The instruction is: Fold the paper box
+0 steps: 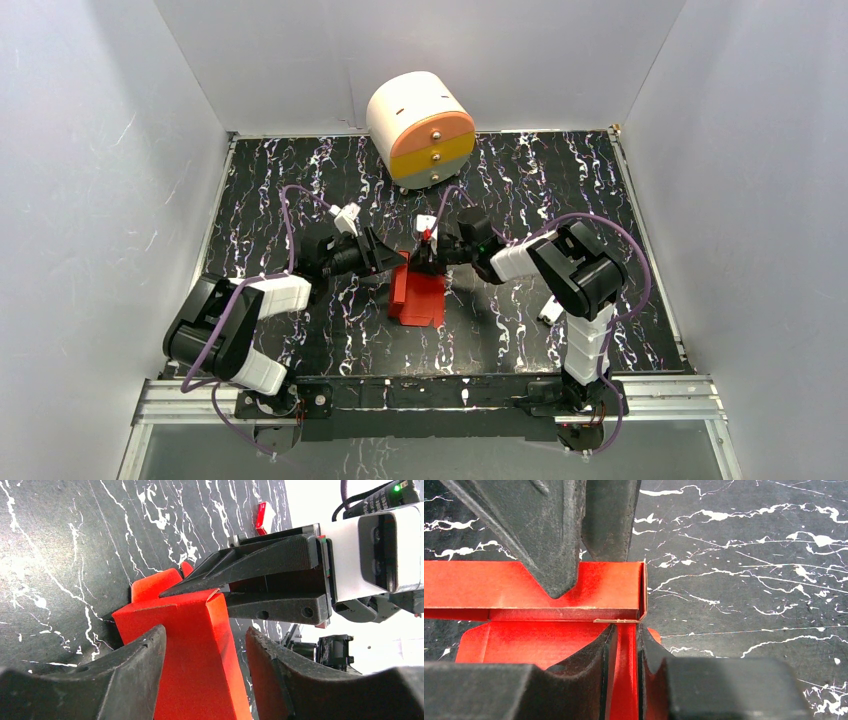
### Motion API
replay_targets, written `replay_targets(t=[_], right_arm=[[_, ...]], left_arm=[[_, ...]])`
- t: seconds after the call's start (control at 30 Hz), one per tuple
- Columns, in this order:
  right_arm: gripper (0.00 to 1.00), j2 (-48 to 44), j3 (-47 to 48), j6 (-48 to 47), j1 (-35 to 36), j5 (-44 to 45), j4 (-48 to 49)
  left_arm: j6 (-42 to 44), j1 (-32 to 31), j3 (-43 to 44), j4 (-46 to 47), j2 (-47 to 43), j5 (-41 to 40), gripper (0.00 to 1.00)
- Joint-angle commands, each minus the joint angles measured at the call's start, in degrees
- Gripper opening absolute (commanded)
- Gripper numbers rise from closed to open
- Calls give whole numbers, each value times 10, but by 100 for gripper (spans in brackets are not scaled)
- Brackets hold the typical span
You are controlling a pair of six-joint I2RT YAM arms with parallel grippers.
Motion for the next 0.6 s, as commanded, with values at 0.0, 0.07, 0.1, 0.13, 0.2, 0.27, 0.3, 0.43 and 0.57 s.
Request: replay_targets(t=[0.0,0.07,0.1,0.13,0.2,0.27,0.3,0.43,0.57], right_arm=[[28,-15,-3,10,13,-13,66],[29,-17,-5,11,14,-7,71],[30,-17,-6,13,15,-4,76],[30,-18,-10,16,15,1,82],[31,-20,-16,23,18,10,97],[31,-22,-23,28,20,21,109],[31,-25,-26,29,20,25,113],[30,-36,-44,34,28,46,136],[29,-47,-57,37,40,75,152]], left_arm=[[-14,-9,4,17,14,26,55],[-20,-9,6,16,23,23,51],[-23,-9,7,14,26,21,49],[-23,-9,8,11,28,17,47],[-23,-8,10,2,28,7,45],[-18,-6,12,-16,26,-8,45],[-14,-4,14,-27,22,-16,45],[2,0,20,-57,11,-38,48],[9,0,34,-61,18,-34,52]])
